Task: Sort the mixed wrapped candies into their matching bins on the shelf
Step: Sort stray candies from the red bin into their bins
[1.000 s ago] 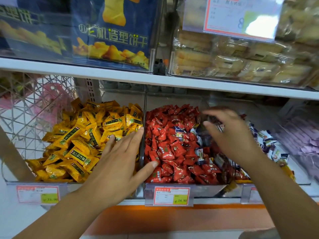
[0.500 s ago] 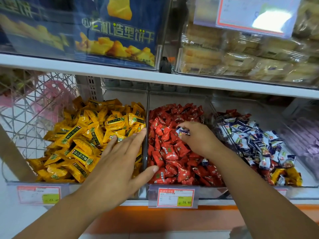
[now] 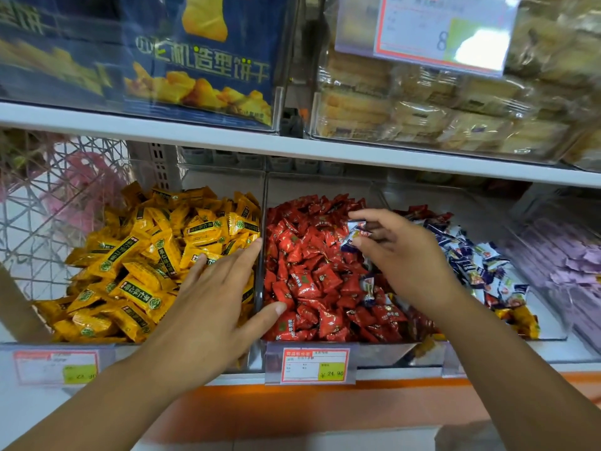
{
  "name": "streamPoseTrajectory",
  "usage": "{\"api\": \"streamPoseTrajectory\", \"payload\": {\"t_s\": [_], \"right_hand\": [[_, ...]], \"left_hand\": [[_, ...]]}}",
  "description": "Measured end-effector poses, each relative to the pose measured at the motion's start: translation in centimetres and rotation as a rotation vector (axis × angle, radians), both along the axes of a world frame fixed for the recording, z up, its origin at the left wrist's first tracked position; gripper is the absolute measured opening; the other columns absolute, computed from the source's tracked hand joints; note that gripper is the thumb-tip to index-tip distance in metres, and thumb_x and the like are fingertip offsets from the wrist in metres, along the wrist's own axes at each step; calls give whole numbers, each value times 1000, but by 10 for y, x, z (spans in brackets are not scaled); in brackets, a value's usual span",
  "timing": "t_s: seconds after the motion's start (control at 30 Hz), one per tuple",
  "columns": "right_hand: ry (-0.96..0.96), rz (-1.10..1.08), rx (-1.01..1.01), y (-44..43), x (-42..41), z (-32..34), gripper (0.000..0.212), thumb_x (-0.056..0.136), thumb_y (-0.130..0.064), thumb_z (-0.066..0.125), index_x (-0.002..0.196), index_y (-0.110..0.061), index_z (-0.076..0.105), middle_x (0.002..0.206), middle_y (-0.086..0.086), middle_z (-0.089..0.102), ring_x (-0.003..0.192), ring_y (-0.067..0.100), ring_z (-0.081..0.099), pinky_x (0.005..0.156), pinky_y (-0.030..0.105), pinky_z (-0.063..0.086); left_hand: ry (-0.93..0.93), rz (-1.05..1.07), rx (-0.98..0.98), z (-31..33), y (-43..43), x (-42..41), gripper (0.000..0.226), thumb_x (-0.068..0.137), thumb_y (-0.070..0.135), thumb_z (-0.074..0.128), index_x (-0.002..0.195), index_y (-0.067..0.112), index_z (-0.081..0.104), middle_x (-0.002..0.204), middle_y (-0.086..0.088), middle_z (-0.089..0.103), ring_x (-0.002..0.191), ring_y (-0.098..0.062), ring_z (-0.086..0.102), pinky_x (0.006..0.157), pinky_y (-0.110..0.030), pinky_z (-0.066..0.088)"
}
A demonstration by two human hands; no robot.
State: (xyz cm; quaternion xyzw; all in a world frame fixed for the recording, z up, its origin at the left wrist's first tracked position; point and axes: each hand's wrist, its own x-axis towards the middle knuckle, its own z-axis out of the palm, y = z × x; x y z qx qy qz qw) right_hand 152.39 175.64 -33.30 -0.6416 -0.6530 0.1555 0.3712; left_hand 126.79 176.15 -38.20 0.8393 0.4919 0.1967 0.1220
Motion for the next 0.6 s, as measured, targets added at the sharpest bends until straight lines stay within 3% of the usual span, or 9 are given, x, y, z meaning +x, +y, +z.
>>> {"api": "streamPoseTrajectory", "payload": {"t_s": [0.07, 0.17, 0.27, 0.33, 0.43, 0.6], "right_hand": [[-33, -59, 95, -6, 13, 6, 34, 91, -21, 64, 110, -47, 57, 104, -18, 61, 90, -8, 59, 78, 6, 44], [47, -208, 187, -12, 41, 10, 26, 93, -17, 62, 104, -40, 56, 103, -7, 63, 92, 6, 62, 83, 26, 48], [-14, -315, 98, -18, 67, 6, 29, 95, -21, 60, 123, -27, 56, 115, -5, 59, 111, 17, 56, 88, 24, 38], [-142, -319, 96, -25, 70, 3, 39, 95, -24, 60, 133, -22, 53, 128, -2, 54, 121, 17, 48, 93, 22, 31], [-166, -162, 184, -33, 60, -3, 30, 95, -19, 57, 121, -35, 58, 120, -15, 52, 118, 6, 47, 94, 7, 29], [-163, -84, 257, -38, 54, -24, 27, 94, -14, 57, 118, -26, 64, 104, -31, 49, 104, 2, 49, 92, 23, 40]], "left_hand": [[-13, 9, 10, 0, 0, 1, 91, 68, 89, 3, 146, 45, -14, 145, 27, 9, 130, 13, -5, 115, -25, -10], [-19, 14, 27, 0, 1, 2, 88, 70, 86, 8, 145, 44, -12, 149, 26, 4, 133, 13, -9, 115, -25, -8], [-35, 19, 78, 0, 3, 5, 88, 76, 84, 14, 151, 37, 4, 155, 20, 4, 140, 8, -12, 118, -32, 0], [2, -33, 186, 5, 4, 12, 83, 85, 76, 24, 152, 27, 22, 159, 8, 14, 148, -6, 0, 119, -42, 11], [12, -165, 259, 18, 4, 39, 72, 89, 67, 33, 147, 26, 36, 154, 7, 34, 144, -12, 24, 116, -38, 25], [3, -287, 90, 23, 11, 107, 54, 92, 54, 50, 142, 35, 42, 137, 14, 48, 123, -6, 42, 102, -21, 34]]}}
